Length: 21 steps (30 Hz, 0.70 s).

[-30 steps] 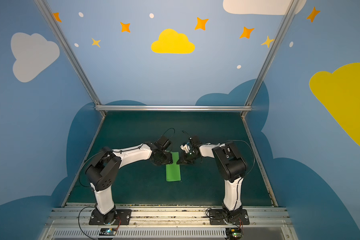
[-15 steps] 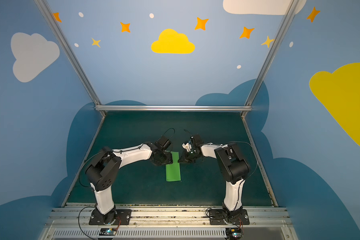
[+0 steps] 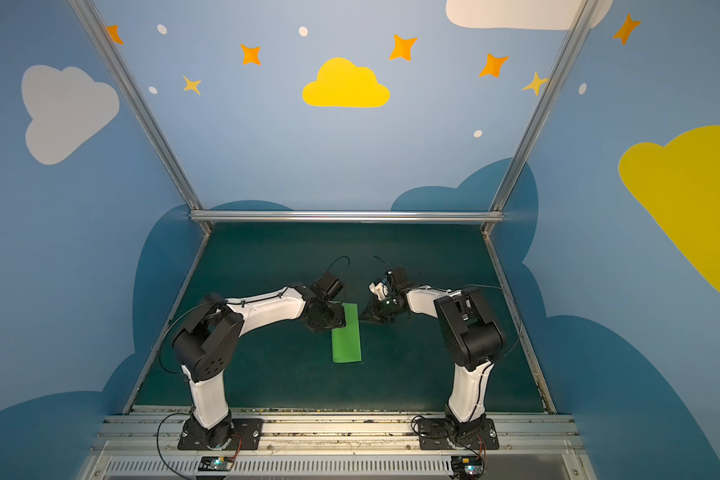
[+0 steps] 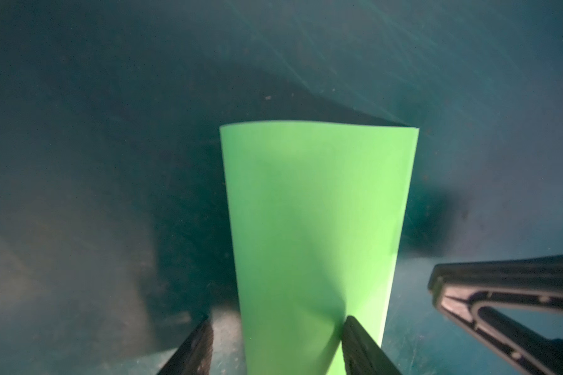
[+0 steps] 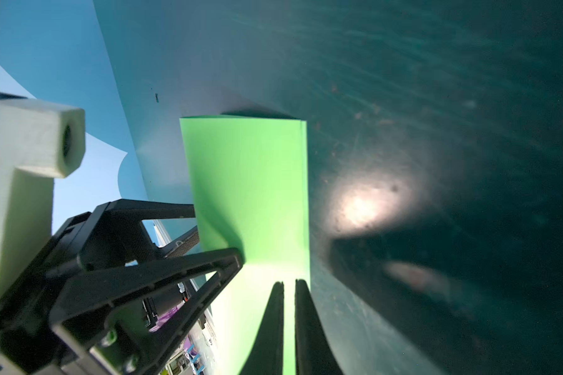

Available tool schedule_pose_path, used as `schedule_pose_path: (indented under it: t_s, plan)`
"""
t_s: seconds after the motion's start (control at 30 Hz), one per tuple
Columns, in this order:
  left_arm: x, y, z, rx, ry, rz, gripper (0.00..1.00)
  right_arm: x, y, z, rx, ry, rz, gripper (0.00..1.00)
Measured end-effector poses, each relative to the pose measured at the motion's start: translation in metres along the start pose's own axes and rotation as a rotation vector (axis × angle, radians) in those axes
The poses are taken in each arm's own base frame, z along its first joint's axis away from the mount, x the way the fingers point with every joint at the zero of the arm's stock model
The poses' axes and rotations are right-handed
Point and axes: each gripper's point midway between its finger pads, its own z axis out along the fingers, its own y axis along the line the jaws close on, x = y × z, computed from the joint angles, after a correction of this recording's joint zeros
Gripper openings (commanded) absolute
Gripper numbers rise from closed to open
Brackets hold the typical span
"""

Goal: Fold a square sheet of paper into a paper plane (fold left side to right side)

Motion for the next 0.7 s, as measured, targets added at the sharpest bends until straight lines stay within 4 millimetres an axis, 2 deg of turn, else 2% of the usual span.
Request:
schedule_pose_path:
  t_s: [0.2,0.3,0.7]
  plan:
    - [0.000,0.000,0.000,-0.003,0.001,0.001,0.64,0.013,0.010,0.010,-0.006,0.041,-0.034,0.00]
    - [0.000,0.000,0.000,-0.004,0.002,0.001,0.64,0.019,0.011,0.014,-0.002,0.060,-0.048,0.00]
    - [0.000,0.000,0.000,-0.006,0.001,0.000,0.64,0.022,0.000,0.028,0.042,0.099,-0.045,0.00]
